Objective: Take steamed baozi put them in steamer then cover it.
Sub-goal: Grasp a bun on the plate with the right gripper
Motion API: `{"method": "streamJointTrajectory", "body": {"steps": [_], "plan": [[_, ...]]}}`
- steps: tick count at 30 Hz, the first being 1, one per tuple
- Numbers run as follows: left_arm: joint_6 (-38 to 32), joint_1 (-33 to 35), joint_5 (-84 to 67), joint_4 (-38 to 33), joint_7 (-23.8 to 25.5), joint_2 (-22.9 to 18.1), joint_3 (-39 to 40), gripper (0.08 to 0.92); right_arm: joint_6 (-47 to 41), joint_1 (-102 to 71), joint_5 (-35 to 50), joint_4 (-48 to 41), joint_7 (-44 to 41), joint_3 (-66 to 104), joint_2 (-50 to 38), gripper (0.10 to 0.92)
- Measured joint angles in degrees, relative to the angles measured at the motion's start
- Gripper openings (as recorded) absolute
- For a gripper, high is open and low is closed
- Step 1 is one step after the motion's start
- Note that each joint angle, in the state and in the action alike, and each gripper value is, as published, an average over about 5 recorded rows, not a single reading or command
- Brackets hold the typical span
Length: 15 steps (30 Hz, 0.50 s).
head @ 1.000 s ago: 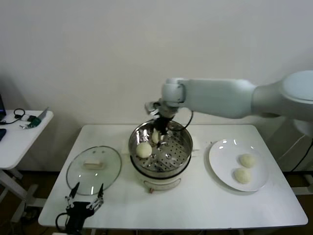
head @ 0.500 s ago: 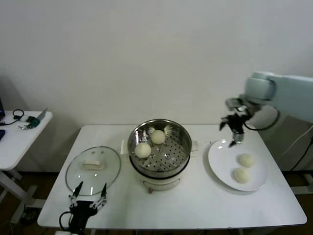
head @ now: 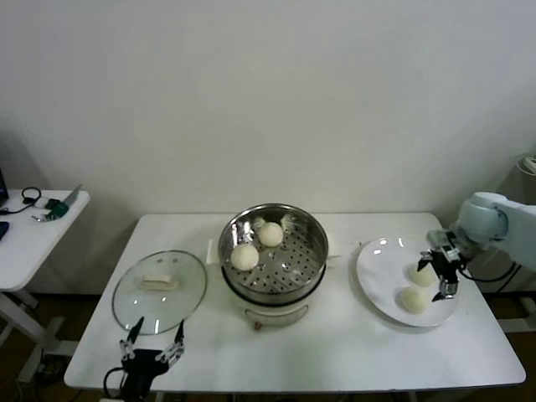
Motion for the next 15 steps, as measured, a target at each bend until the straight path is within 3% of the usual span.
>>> {"method": "streamJointTrajectory", "body": {"steps": [9,15], "plan": [[-0.09,0.32,0.26,0.01,0.00,-0.17,-0.05,0.823,-0.22,-8.83,-3.04,-2.23,3.13,7.00,1.40,0.812],[-0.12,0.36,0.26,0.06,0.00,-0.25,-0.06,0.823,-0.61,-12.09,-4.12,-2.75,4.00,9.63,1.79,0.761]]}}
